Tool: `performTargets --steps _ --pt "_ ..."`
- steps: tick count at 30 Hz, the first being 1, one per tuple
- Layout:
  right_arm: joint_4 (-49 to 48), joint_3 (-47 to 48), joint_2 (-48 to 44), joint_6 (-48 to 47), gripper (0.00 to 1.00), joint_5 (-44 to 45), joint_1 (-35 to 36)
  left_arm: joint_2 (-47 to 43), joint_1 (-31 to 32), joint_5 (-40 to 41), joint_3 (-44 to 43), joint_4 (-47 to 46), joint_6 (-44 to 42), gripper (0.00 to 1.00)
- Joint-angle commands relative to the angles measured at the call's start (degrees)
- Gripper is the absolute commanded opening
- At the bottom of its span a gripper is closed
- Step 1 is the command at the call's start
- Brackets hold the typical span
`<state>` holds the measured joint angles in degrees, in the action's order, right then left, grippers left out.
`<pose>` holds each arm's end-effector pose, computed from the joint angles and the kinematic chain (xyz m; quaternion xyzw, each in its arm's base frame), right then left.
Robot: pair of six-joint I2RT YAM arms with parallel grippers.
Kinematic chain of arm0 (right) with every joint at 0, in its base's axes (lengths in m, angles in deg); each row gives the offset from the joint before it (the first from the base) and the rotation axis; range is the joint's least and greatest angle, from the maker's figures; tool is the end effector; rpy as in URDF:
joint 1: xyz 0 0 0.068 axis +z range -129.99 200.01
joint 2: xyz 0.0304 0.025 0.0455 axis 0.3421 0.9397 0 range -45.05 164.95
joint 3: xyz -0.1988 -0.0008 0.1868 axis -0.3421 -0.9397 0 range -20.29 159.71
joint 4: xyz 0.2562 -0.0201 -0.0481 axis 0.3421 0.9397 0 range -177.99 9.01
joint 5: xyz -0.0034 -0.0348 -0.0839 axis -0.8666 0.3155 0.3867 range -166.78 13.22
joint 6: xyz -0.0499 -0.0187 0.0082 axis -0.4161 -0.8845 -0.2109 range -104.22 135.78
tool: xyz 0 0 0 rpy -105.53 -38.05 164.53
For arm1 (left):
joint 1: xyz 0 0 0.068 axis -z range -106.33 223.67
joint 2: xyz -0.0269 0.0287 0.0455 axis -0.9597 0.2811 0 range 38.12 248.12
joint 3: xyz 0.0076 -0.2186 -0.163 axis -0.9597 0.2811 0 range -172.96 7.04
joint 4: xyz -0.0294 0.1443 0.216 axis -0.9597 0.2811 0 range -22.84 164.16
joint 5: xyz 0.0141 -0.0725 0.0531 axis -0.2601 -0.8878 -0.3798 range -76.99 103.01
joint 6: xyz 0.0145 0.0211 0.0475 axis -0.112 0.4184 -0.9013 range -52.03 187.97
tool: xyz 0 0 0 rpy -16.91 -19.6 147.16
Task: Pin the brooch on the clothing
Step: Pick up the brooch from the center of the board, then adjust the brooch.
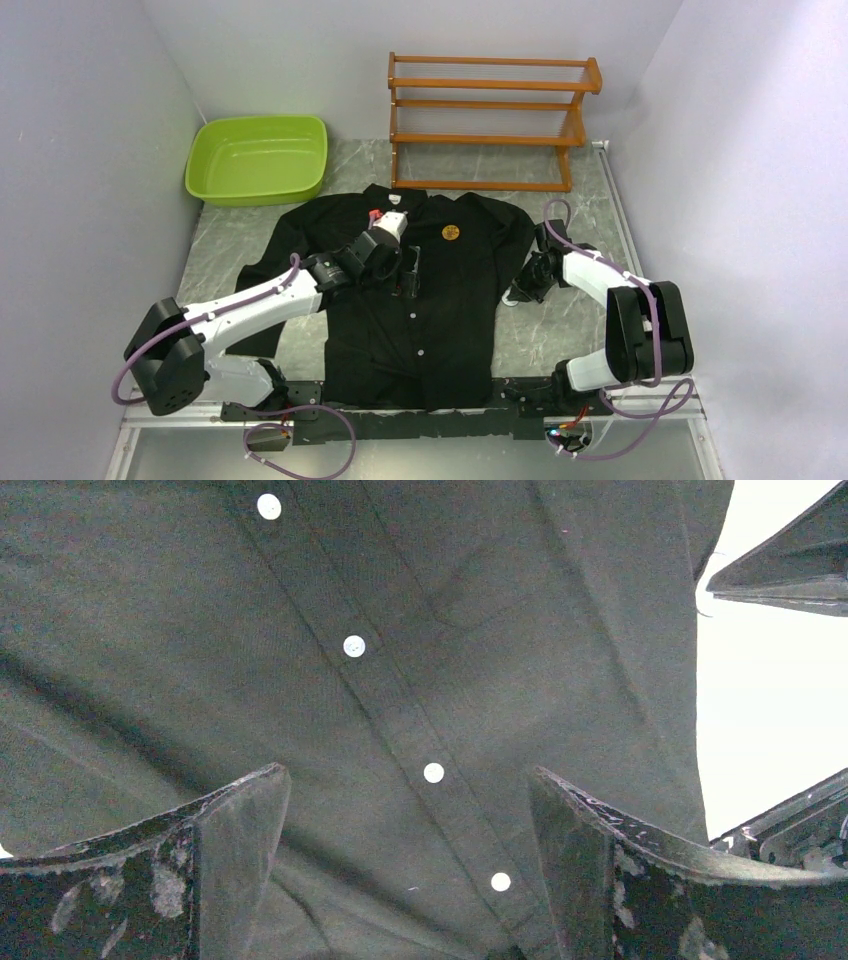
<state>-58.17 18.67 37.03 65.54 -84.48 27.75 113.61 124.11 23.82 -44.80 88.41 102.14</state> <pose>0.2327 0.0364 0.1468 0.3444 0.9247 0.1294 0.0978 0.1832 -0.2112 0.2488 0.0943 0.9153 -0.1926 0.3409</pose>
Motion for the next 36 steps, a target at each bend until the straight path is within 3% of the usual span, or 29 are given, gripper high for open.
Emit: performTargets --steps 1,9,16,24,28,36 --pt "-1.2 -2.3 -0.2 -2.3 0.0 2.5 -1.0 -2.7 -0.2 0.4 1.3 -1.4 1.4 0.94" --pt "6.3 0.4 -12.8 -2.6 0.0 7.5 -1.1 -2.8 -0.8 -3.1 2.5 -5.3 2.4 0.94" --pt "6.9 4.0 -19.8 -6.3 0.0 6.3 -0.5 -3.3 -3.4 -11.7 4.2 -12.3 4.2 0.94" --pt "5.2 12.2 -19.3 -9.7 0.0 11.6 14.5 -5.3 -6.3 -27.1 11.7 -31.9 11.5 0.9" --pt "3.6 14.9 -18.3 -8.3 0.0 12.1 21.8 -3.9 -6.4 -31.9 14.1 -40.2 14.2 0.81" --pt "1.0 15.8 -15.3 -7.0 0.0 6.8 26.0 1.1 -6.4 -37.2 12.8 -46.1 14.2 0.54"
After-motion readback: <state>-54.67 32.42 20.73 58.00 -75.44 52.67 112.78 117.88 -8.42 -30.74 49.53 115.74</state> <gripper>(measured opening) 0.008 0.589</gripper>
